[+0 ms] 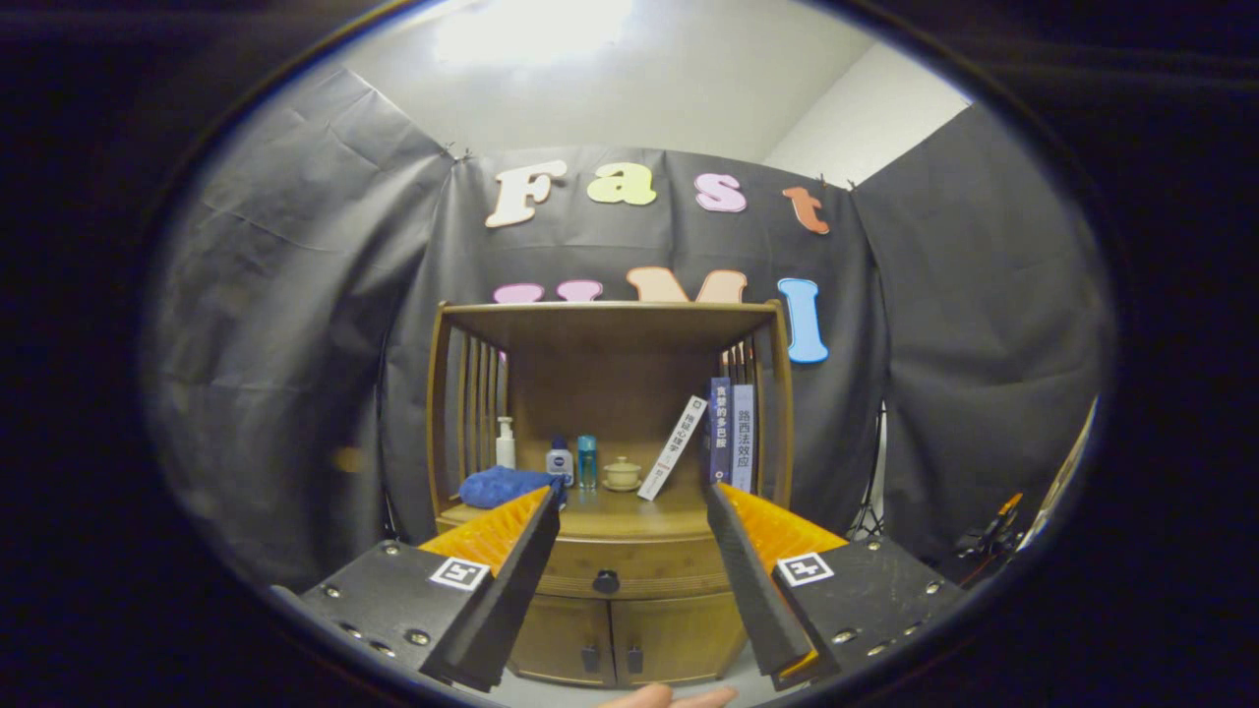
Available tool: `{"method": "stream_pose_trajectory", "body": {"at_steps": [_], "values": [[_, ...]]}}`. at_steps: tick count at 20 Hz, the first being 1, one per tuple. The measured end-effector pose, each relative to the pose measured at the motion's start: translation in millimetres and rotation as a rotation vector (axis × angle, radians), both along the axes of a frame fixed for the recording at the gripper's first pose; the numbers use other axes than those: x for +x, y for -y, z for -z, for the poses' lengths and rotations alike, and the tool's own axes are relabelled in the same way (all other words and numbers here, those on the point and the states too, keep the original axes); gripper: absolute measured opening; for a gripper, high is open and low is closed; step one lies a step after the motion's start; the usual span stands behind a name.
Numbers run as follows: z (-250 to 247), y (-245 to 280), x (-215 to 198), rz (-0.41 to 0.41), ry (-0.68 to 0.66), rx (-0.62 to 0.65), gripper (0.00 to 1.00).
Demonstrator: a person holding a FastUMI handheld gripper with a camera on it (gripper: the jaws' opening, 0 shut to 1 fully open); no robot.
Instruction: Pull open the drawer, take out the items inside it, and place them on the countertop above the cabinet.
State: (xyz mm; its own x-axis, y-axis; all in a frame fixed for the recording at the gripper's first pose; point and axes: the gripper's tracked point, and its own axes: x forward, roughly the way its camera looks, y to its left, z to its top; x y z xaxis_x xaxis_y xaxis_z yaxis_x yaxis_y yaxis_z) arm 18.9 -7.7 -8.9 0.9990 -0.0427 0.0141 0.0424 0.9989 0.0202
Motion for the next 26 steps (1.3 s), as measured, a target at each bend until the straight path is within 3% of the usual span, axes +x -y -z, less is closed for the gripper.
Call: {"method": "stream_pose_trajectory", "body": {"at_steps": [3,7,10,14,24,26], "values": [[18.4,-12.5,21.1,-0.015,-0.034,0.006,0.91],[51.6,-23.9,56.8,0.036,-0.095,-0.046,0.91],[78.1,-58.7,85.9,-0.061,-0.131,0.005,0.91],[116.2,-78.5,116.5,-0.110,-0.179,0.063,0.91],[225.5,-71.8,169.1,-0.047,-0.394,0.114,0.93],[245.2,-54.2,175.2,0.009,-0.435,0.094,0.92]]}}
